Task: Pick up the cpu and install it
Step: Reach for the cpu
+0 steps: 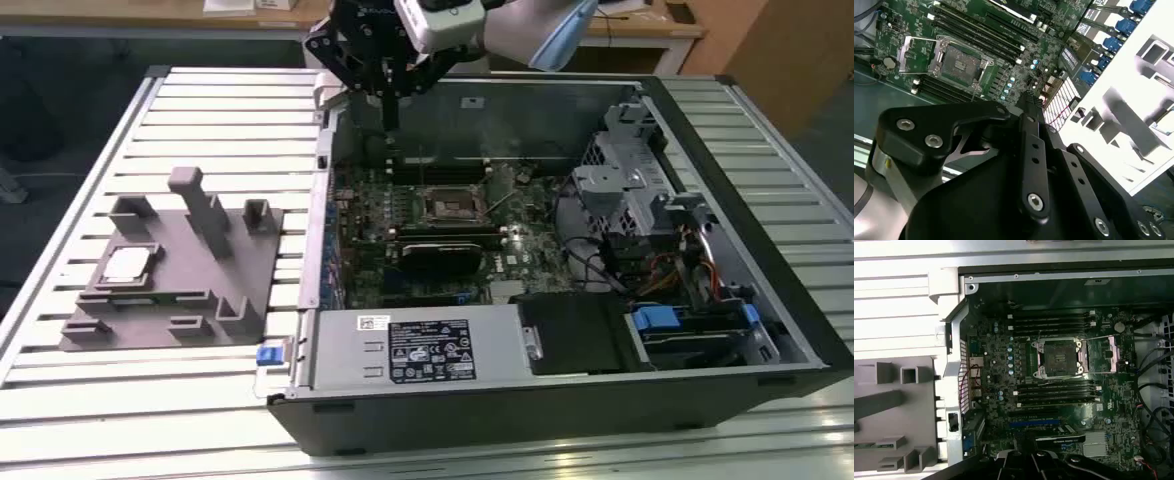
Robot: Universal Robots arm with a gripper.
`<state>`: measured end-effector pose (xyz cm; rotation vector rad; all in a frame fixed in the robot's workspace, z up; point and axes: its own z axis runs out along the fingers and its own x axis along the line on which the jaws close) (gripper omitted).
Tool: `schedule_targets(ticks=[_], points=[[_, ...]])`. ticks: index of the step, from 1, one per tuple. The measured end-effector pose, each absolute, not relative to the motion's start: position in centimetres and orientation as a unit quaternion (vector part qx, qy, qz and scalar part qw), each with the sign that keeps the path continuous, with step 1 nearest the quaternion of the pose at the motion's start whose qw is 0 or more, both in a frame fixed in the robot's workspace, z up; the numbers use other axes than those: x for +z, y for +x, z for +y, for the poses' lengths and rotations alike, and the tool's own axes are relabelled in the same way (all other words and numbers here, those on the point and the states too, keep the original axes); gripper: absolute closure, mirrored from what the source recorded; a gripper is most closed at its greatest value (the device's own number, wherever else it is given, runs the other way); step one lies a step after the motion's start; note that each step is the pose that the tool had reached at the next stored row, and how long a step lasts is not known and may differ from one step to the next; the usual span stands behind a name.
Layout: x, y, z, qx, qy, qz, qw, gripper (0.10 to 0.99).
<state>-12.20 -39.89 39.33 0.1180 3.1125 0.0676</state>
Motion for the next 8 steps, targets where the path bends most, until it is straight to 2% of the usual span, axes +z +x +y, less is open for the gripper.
schedule_targets(ticks=[8], points=[[39.33,-12.29,-39.89,0.022,0.038,0.999,0.013,0.98]])
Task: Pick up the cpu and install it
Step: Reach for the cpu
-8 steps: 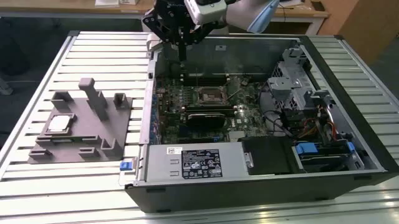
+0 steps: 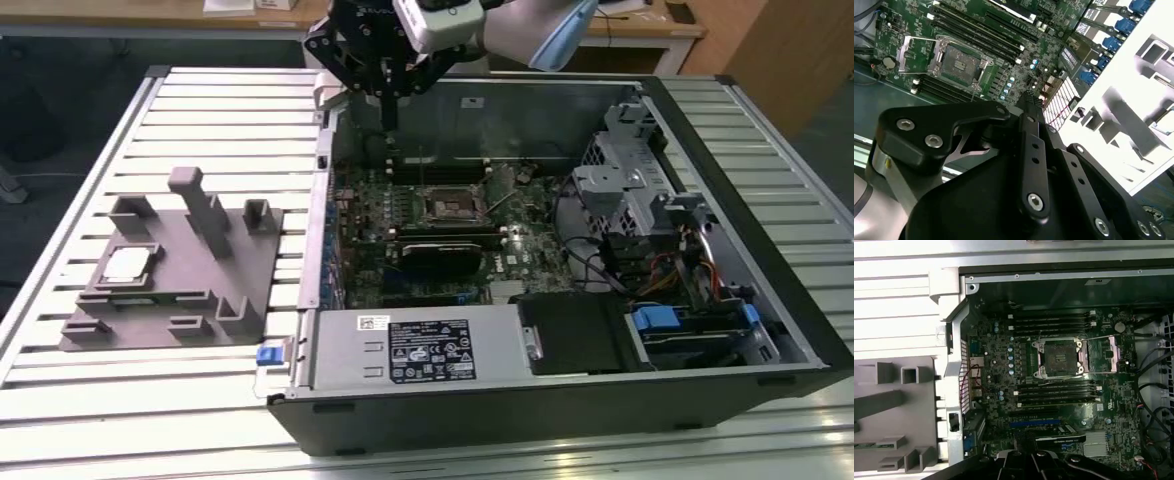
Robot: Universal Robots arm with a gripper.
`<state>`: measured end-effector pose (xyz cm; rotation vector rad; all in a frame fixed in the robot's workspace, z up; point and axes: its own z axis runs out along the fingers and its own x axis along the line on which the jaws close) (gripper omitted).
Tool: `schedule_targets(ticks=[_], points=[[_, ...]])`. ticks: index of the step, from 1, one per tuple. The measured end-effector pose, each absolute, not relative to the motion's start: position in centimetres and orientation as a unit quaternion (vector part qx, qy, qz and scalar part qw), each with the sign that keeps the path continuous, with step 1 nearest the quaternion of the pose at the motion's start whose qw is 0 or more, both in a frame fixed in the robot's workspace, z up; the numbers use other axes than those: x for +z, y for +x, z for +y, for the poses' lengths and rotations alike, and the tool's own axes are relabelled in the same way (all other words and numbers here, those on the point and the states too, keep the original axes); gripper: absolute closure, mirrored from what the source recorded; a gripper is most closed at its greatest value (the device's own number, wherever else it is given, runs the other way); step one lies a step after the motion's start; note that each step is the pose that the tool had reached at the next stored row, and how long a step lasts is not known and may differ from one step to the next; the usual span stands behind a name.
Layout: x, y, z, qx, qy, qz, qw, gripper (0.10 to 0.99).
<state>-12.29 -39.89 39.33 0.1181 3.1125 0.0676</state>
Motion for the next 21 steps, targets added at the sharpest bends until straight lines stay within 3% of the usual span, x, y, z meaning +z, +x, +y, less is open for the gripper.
schedule_targets(ticks=[21], points=[[39.3,-13.5,-39.9,0.022,0.038,0.999,0.013,0.98]])
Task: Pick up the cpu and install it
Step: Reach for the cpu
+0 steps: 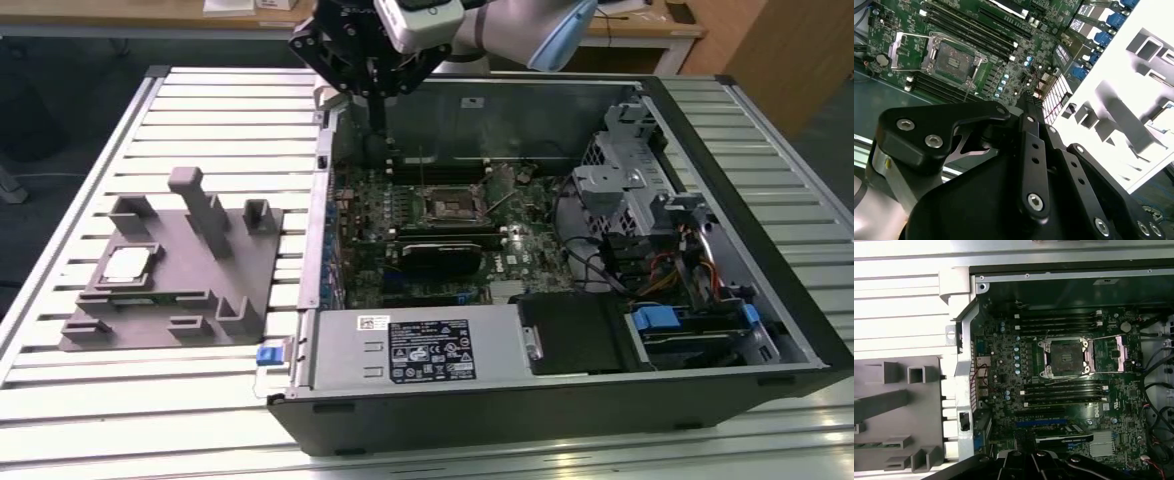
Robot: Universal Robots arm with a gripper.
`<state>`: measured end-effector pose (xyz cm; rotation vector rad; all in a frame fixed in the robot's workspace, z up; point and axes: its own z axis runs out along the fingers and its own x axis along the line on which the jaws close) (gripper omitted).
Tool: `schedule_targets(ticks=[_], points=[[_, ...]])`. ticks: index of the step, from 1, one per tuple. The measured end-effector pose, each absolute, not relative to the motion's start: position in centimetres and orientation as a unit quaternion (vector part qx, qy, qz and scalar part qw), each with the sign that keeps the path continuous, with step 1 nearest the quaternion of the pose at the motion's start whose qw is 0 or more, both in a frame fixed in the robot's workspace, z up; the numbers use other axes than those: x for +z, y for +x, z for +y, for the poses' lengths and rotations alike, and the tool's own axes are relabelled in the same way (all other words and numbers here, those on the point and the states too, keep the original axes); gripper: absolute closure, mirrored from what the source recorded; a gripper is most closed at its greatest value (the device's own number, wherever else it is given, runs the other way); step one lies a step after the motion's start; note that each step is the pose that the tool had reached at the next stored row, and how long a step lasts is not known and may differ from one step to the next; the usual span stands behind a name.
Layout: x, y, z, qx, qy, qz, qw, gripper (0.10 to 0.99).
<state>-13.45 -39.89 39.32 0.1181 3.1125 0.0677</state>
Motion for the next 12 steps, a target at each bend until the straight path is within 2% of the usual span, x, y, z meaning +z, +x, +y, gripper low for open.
schedule_targets(ticks=[12], points=[[39.3,-13.98,-39.89,0.022,0.038,0.999,0.013,0.98]])
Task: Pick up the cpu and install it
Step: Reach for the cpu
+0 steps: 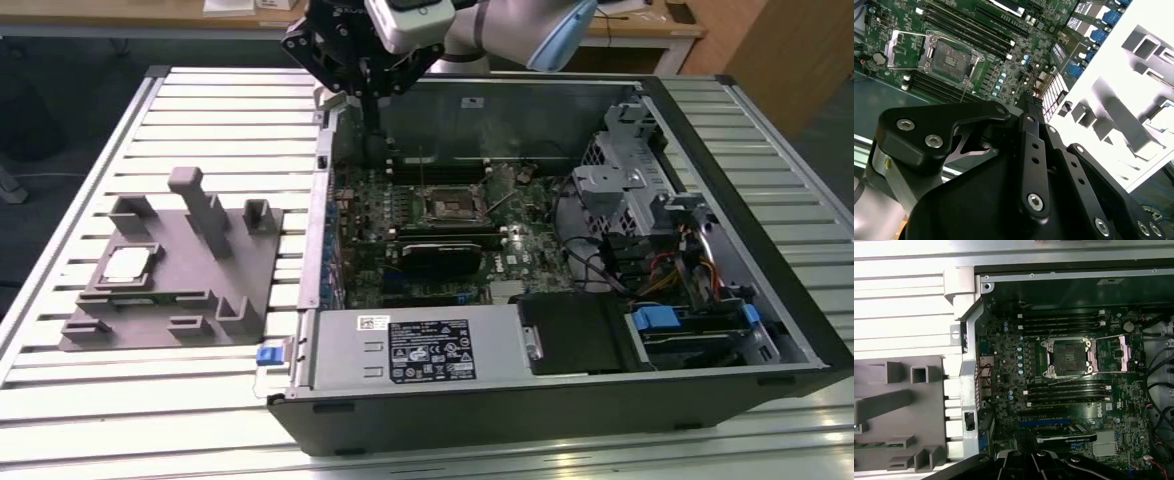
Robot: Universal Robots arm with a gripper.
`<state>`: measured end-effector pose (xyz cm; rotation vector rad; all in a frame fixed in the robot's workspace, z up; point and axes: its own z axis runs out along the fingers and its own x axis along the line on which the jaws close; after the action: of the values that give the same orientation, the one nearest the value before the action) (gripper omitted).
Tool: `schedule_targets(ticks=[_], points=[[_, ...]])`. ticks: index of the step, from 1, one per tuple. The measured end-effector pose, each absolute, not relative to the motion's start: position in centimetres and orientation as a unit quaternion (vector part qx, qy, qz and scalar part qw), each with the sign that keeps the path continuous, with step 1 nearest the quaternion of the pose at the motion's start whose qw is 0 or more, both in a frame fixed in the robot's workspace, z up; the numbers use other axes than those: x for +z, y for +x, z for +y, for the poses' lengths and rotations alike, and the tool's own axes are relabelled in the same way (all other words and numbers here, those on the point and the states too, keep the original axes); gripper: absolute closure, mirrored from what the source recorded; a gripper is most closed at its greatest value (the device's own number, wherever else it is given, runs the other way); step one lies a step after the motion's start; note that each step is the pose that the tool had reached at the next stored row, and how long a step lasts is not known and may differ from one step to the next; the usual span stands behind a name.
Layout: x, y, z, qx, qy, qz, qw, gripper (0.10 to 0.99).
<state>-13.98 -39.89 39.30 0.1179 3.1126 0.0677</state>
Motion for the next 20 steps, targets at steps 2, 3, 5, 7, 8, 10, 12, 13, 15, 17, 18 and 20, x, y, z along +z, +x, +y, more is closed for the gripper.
schedule_targets(ticks=[2,3,5,7,8,10,12,13,15,17,18,20], points=[[39.3,-14.1,-39.9,0.022,0.038,0.999,0.013,0.98],[39.3,-14.1,-39.9,0.022,0.038,0.999,0.013,0.98],[39.3,-14.2,-39.9,0.022,0.038,0.999,0.013,0.98],[39.3,-14.3,-39.9,0.022,0.038,0.999,0.013,0.98],[39.3,-14.4,-39.9,0.022,0.038,0.999,0.013,0.98],[39.3,-14.5,-39.9,0.022,0.038,0.999,0.013,0.98],[39.3,-14.6,-39.9,0.022,0.038,0.999,0.013,0.98],[39.2,-14.7,-39.9,0.022,0.038,0.999,0.012,0.98],[39.2,-14.9,-39.9,0.022,0.038,0.999,0.012,0.98],[39.2,-15.1,-39.9,0.022,0.038,0.999,0.012,0.98],[39.2,-15.2,-39.9,0.022,0.038,0.999,0.012,0.98],[39.2,-15.5,-39.9,0.022,0.038,0.999,0.012,0.98]])
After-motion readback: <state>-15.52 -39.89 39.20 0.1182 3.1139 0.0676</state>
